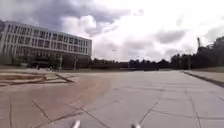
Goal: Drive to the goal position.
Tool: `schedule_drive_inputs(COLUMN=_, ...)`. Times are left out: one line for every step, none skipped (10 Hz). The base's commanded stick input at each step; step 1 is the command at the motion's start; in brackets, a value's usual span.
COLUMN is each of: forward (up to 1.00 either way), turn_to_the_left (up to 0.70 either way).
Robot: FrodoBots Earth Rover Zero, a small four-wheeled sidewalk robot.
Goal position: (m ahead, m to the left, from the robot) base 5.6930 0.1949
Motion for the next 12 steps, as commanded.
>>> schedule_drive_inputs(forward=0.70, turn_to_the_left=0.00)
schedule_drive_inputs(forward=0.70, turn_to_the_left=0.00)
schedule_drive_inputs(forward=0.70, turn_to_the_left=0.00)
schedule_drive_inputs(forward=0.70, turn_to_the_left=0.00)
schedule_drive_inputs(forward=0.70, turn_to_the_left=0.00)
schedule_drive_inputs(forward=0.70, turn_to_the_left=0.00)
schedule_drive_inputs(forward=0.70, turn_to_the_left=0.00)
schedule_drive_inputs(forward=0.70, turn_to_the_left=0.00)
schedule_drive_inputs(forward=0.70, turn_to_the_left=0.00)
schedule_drive_inputs(forward=0.70, turn_to_the_left=0.00)
schedule_drive_inputs(forward=0.70, turn_to_the_left=0.00)
schedule_drive_inputs(forward=0.70, turn_to_the_left=0.00)
